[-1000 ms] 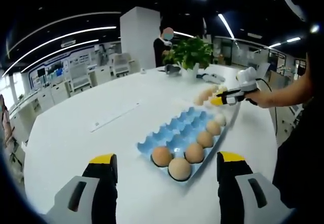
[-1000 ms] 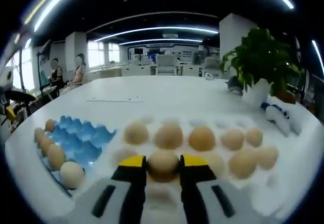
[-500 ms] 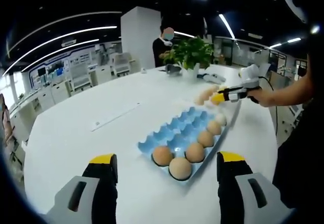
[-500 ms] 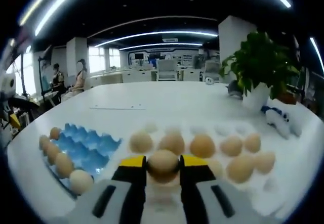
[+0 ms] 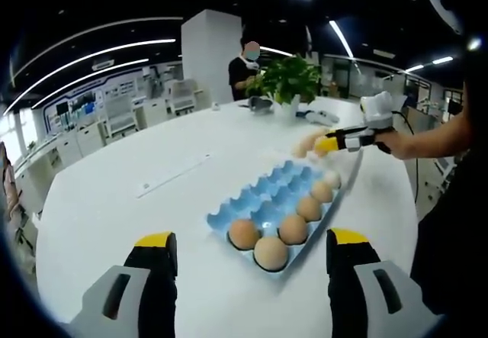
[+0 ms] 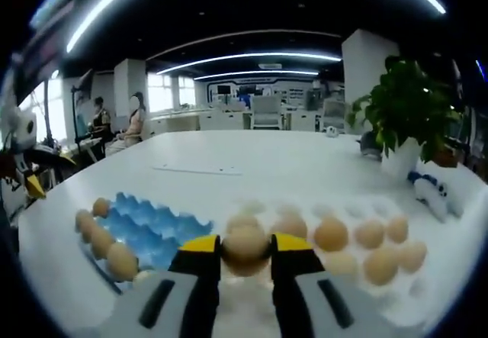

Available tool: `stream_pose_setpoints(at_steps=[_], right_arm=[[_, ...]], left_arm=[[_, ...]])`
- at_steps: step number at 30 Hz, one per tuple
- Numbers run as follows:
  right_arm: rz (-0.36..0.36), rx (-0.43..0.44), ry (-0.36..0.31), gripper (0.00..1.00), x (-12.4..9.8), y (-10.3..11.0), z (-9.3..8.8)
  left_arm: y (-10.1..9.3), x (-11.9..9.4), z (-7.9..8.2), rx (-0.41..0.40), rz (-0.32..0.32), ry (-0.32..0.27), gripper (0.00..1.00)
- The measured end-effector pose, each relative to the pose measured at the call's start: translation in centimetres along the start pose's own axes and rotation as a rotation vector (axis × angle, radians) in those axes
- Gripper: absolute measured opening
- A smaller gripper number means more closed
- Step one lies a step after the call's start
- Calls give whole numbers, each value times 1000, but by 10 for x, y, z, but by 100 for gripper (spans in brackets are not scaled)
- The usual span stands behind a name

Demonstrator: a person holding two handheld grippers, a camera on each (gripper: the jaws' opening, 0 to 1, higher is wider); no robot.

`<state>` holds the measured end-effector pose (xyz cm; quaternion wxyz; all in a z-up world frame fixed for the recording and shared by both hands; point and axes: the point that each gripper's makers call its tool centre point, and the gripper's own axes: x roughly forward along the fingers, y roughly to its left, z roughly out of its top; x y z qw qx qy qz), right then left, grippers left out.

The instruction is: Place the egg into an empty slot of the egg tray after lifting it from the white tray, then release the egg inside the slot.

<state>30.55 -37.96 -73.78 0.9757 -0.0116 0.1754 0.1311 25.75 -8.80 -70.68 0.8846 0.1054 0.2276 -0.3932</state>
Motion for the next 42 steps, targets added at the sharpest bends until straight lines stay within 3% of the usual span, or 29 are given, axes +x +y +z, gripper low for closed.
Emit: stream_pose_setpoints(at_steps=[9, 29, 42], right_arm=[[110, -11, -16, 25, 14, 41, 10], [430, -94, -35, 25, 49, 164, 26], [529, -113, 9, 25, 61, 199, 13]], left_arm=[[3, -1, -1, -1, 5, 3, 81], [2, 1, -2, 5, -1, 7, 81], [3, -1, -2, -1, 5, 6, 81]])
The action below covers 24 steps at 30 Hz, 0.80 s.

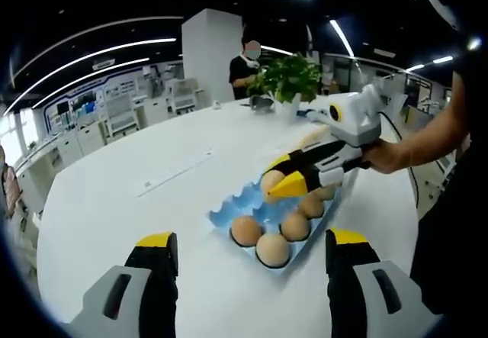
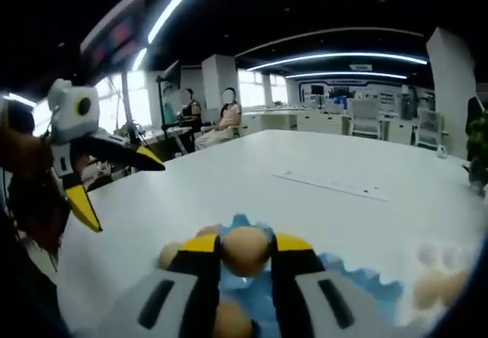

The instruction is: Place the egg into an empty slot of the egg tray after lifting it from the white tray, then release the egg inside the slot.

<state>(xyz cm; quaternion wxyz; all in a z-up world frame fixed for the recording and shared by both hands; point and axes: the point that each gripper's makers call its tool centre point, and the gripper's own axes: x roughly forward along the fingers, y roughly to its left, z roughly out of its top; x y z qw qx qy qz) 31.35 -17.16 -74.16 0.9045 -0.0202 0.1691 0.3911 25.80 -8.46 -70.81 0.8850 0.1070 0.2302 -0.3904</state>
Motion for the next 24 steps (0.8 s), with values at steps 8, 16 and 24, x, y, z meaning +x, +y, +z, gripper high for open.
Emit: stream_pose_setpoints(at_steps=[8, 16, 24], right_arm=[[40, -11, 34, 25, 10, 9, -9], [50, 2, 63, 25, 15, 9, -18], [59, 37, 75, 26, 17, 9, -23]], left_arm=[[-2, 1, 0, 1, -7, -2, 81], [0, -1, -1, -5, -2, -2, 80], [1, 0, 0, -21, -8, -4, 80]])
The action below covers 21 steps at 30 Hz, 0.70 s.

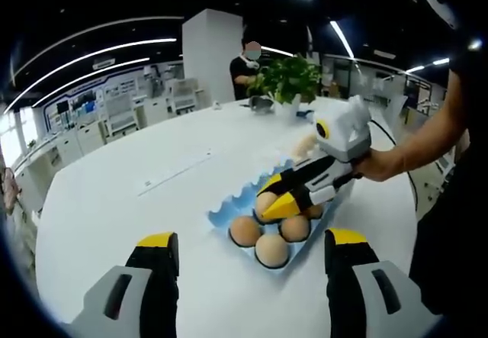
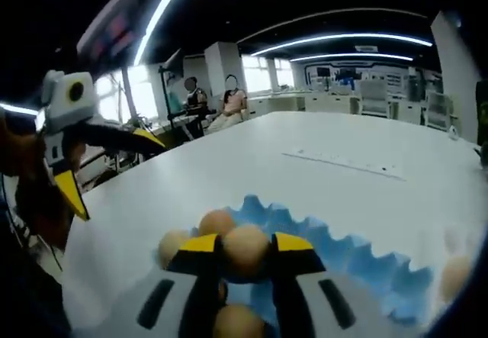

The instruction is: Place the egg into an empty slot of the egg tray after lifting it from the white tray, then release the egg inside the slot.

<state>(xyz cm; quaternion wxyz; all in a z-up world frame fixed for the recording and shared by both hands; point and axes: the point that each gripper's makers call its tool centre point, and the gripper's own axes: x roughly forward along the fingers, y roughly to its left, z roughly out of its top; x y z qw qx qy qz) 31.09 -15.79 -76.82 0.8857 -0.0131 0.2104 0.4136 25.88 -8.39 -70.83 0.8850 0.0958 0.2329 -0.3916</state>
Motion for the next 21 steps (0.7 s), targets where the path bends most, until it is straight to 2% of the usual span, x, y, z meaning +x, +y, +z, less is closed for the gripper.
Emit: stream_pose_setpoints(at_steps=[7, 21], right_arm=[[6, -20, 8, 26, 2, 1, 0], [10, -22, -2, 26, -2, 2, 1]], left_arm=[[-5, 1, 7, -16, -14, -22, 80], [-4, -2, 6, -11, -8, -20, 80]])
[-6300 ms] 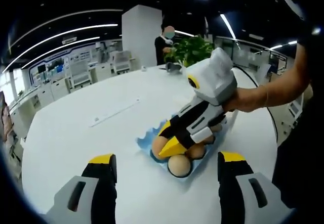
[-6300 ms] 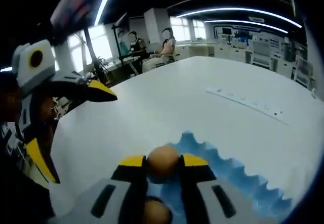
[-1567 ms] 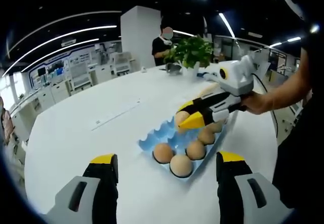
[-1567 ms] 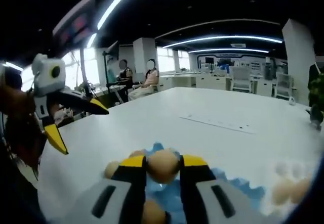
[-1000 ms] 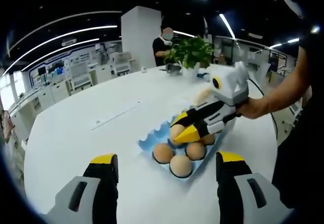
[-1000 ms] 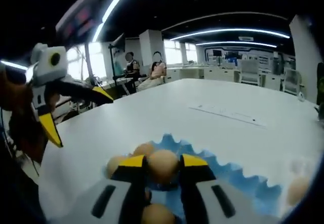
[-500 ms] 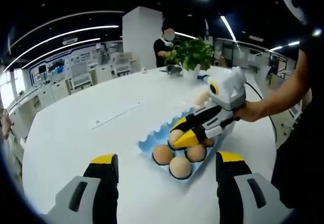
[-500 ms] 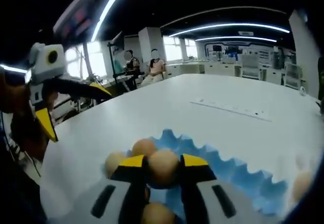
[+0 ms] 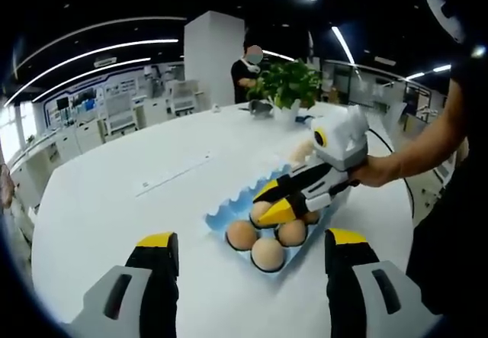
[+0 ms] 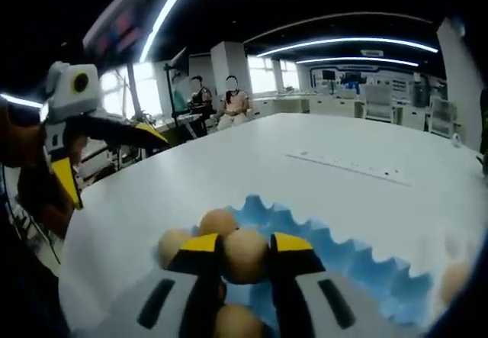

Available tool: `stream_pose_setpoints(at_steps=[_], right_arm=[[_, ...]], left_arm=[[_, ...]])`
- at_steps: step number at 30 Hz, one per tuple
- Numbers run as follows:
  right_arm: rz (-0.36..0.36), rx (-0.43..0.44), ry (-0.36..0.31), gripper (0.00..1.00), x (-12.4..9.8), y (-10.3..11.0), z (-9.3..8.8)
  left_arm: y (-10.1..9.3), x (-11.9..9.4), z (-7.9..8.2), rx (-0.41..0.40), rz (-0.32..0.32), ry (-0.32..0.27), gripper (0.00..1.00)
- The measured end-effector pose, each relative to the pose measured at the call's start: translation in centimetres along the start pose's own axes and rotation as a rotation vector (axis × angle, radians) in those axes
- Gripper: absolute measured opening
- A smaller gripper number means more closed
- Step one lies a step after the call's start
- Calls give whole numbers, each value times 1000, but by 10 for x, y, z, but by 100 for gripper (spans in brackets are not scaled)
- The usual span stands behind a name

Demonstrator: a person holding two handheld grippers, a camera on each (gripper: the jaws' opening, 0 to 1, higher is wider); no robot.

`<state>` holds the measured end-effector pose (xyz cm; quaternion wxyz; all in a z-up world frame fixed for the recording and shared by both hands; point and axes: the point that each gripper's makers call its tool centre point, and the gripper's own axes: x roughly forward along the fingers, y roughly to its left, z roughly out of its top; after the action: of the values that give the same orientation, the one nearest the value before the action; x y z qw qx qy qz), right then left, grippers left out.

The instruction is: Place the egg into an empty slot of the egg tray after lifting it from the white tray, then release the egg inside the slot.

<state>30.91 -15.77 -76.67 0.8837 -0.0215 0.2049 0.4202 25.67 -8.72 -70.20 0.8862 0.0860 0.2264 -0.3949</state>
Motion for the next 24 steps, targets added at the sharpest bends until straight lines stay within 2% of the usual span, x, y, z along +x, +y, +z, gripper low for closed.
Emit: stream_pose_setpoints(at_steps=[3, 7, 13, 18, 24], right_arm=[[-11, 10, -14, 26, -7, 0, 1], [-44, 12, -63, 26, -19, -7, 7], [-74, 34, -56, 26, -30, -18, 1], [-98, 19, -63, 26, -39, -24, 1], [-204, 33, -69, 25, -62, -51, -8]], left_arm=[[0, -1, 1, 1, 1, -6, 80], [1, -2, 1, 1, 6, -4, 79], [0, 0, 2, 5, 2, -6, 79], [-1, 1, 4, 9, 0, -8, 79], [-3, 2, 3, 19, -2, -2, 79]])
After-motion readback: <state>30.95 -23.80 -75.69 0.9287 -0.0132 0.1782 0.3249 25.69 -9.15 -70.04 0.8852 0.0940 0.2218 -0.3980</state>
